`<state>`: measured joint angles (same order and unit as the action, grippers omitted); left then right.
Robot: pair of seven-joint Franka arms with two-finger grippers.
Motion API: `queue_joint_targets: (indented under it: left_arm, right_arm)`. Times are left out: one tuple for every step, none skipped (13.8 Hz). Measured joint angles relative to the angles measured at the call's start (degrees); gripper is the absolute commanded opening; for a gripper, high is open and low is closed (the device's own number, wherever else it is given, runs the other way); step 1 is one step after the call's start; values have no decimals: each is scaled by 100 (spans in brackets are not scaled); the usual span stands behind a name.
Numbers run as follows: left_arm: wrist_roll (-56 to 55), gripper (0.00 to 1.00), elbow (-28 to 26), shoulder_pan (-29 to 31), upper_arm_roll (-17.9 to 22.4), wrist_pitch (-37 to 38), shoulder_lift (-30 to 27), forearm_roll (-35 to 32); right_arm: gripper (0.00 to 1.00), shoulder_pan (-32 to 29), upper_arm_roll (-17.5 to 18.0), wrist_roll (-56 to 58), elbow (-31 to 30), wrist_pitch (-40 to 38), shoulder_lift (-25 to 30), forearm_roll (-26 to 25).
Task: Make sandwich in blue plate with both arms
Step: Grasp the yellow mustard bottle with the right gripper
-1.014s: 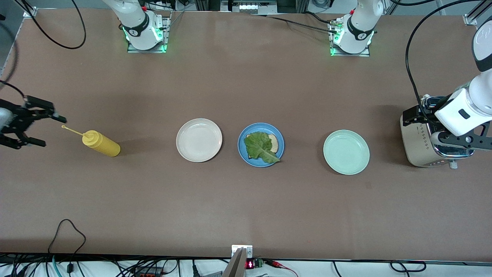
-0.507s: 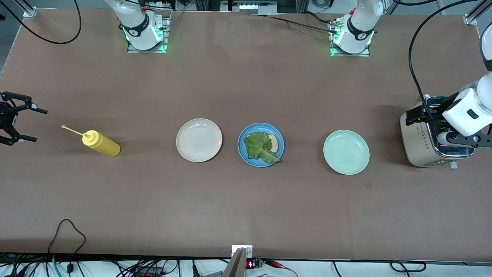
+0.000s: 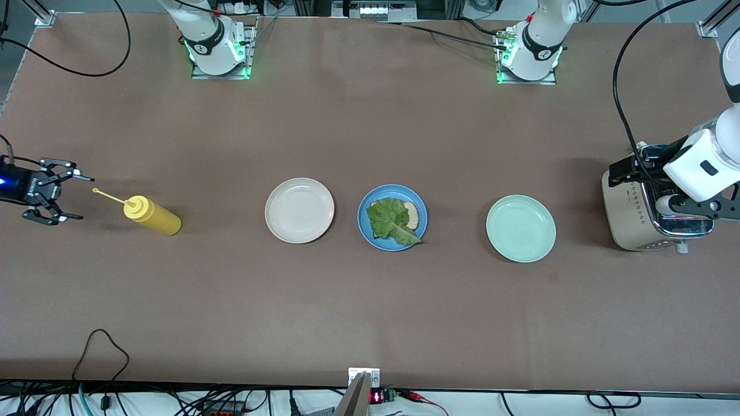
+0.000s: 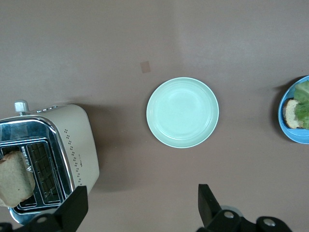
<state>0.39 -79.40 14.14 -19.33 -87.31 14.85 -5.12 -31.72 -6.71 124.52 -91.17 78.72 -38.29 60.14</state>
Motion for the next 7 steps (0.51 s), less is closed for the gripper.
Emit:
queue_joint_targets:
  left_arm:
    - [0,100,-1,0,0,0,0,0]
    - [-1,100,-2,0,0,0,0,0]
    - [-1,100,-3,0,0,0,0,0]
    - [-1,100,-4,0,0,0,0,0]
    - [-2,100,-5,0,0,0,0,0]
    - [-2,100,-7,0,0,0,0,0]
    - [-3,100,-8,0,0,0,0,0]
  right_arm:
    - [100,-58,0,216,3,-105,-153,28]
    - [100,-109,2,424,6,-190,-298,46]
    - [100,-143,3,631,6,-256,-432,95]
    - [100,-161,5,822,5,-303,-569,182]
    - [100,-171,13,989,6,-321,-710,232]
    - [100,-173,21,1158,6,-327,-856,284]
    - [100,-173,30,1318,7,-329,-1006,374]
